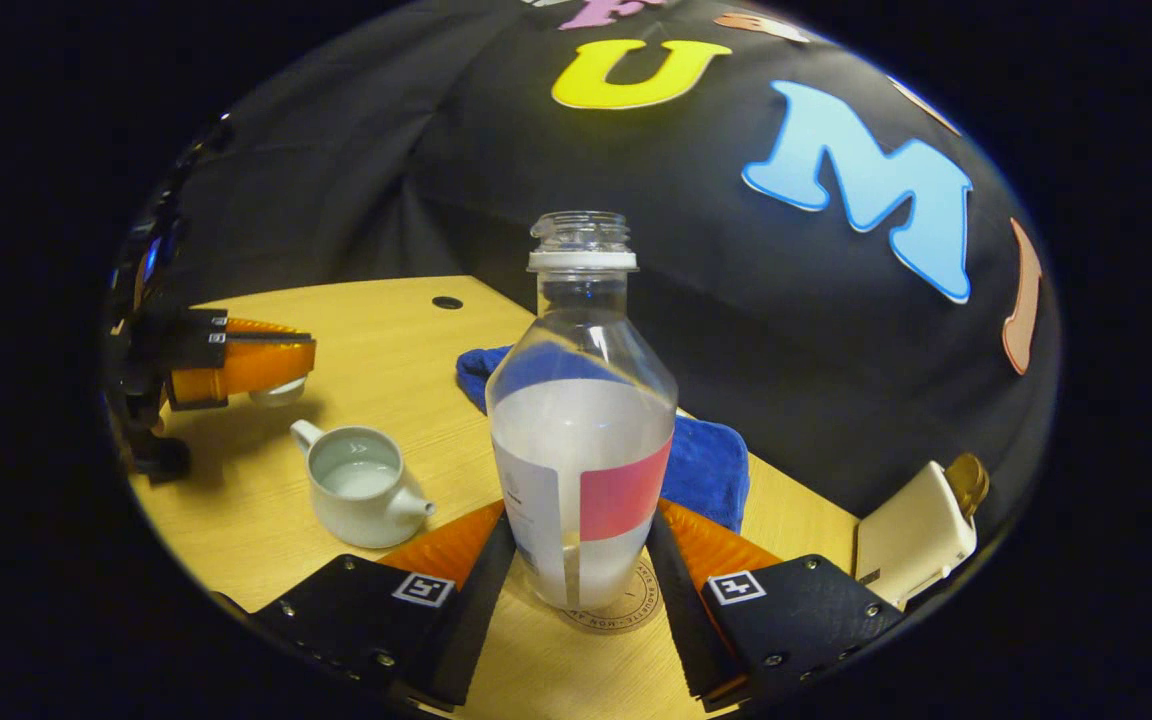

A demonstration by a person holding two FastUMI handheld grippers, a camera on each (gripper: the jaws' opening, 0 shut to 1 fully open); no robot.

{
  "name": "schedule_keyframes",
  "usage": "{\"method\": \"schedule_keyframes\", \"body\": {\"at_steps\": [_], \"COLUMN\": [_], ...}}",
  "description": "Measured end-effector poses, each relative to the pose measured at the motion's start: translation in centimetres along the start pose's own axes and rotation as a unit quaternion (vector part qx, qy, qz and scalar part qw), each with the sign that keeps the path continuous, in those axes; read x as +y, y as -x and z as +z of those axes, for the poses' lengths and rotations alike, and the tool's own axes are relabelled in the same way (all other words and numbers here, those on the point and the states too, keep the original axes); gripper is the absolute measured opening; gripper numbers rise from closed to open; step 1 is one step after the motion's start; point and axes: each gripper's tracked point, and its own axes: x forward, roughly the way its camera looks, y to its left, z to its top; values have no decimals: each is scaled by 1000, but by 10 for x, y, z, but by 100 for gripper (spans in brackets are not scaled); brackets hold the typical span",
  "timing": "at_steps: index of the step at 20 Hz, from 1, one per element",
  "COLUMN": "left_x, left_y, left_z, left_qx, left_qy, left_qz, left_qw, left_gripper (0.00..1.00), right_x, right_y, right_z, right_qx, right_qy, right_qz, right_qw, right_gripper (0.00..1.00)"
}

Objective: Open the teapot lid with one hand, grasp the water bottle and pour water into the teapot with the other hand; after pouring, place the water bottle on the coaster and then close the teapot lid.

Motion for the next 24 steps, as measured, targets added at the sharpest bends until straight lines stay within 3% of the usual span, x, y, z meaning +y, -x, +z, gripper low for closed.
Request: {"method": "schedule_keyframes", "body": {"at_steps": [4, 12, 17, 19, 21, 24], "left_x": [0, -1, -2, -3, -6, -14], "left_y": [0, -4, -4, -1, -1, -1], "left_z": [0, -5, -8, -10, -9, -8], "left_qx": [2, 10, 8, 7, 6, 7], "left_qy": [-1, -4, -3, -3, -3, -2], "left_qz": [-1, 0, -2, -5, -9, -20], "left_qw": [1000, 1000, 1000, 1000, 1000, 1000], "left_gripper": [13, 13, 13, 13, 14, 13], "right_x": [-9, -28, -26, -30, -33, -36], "right_y": [-14, -21, -22, -18, -11, 0], "right_z": [-14, -23, -26, -27, -24, -20], "right_qx": [10, -3, -2, -6, -9, -16], "right_qy": [-71, -154, -171, -166, -158, -149], "right_qz": [-7, -5, -1, -13, -21, -33], "right_qw": [997, 988, 985, 986, 987, 988], "right_gripper": [77, 77, 78, 82, 92, 92]}}
